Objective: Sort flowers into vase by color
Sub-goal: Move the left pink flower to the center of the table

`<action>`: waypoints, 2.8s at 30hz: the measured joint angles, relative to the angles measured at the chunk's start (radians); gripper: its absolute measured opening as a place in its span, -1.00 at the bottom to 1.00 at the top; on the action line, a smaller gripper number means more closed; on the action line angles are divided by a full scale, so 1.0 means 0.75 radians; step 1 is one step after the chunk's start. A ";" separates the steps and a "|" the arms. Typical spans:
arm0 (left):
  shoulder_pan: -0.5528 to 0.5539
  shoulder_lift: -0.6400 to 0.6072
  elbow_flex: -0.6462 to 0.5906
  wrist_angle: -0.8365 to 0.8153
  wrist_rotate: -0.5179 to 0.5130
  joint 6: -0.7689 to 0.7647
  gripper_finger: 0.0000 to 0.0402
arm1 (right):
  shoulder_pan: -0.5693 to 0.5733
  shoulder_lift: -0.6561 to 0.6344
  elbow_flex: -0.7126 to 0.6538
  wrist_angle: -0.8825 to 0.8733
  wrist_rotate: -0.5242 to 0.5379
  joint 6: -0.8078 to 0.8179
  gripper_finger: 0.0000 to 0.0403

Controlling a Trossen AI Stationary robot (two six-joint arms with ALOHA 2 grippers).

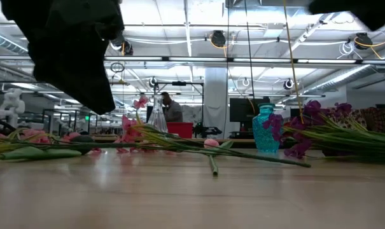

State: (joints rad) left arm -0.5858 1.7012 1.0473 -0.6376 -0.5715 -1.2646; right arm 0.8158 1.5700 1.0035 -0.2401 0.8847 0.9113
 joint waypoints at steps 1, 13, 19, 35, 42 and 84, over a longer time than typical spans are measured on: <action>-0.011 0.000 0.000 -0.020 -0.031 -0.036 -0.32 | -0.044 0.028 0.000 0.105 -0.045 -0.095 -0.23; -0.101 0.000 -0.001 -0.222 -0.186 -0.192 -0.32 | -0.388 0.504 0.136 0.746 -0.423 -0.605 -0.23; -0.110 0.000 -0.001 -0.221 -0.227 -0.192 -0.32 | -0.434 0.736 0.386 0.620 -0.458 -0.684 -0.23; -0.110 0.000 -0.002 -0.255 -0.238 -0.189 -0.32 | -0.530 0.971 0.585 0.545 -0.463 -0.640 -0.26; -0.110 0.000 -0.002 -0.248 -0.257 -0.190 -0.32 | -0.532 0.971 0.585 0.535 -0.489 -0.602 -0.87; -0.389 -0.061 -0.003 -0.185 -0.652 -0.403 -0.32 | -0.237 0.912 0.585 -0.171 0.363 0.595 -0.94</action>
State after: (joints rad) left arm -0.8776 1.6558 1.0454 -0.7761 -1.0608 -1.5670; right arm 0.6384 2.2544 1.4422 -0.3681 1.1568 1.3578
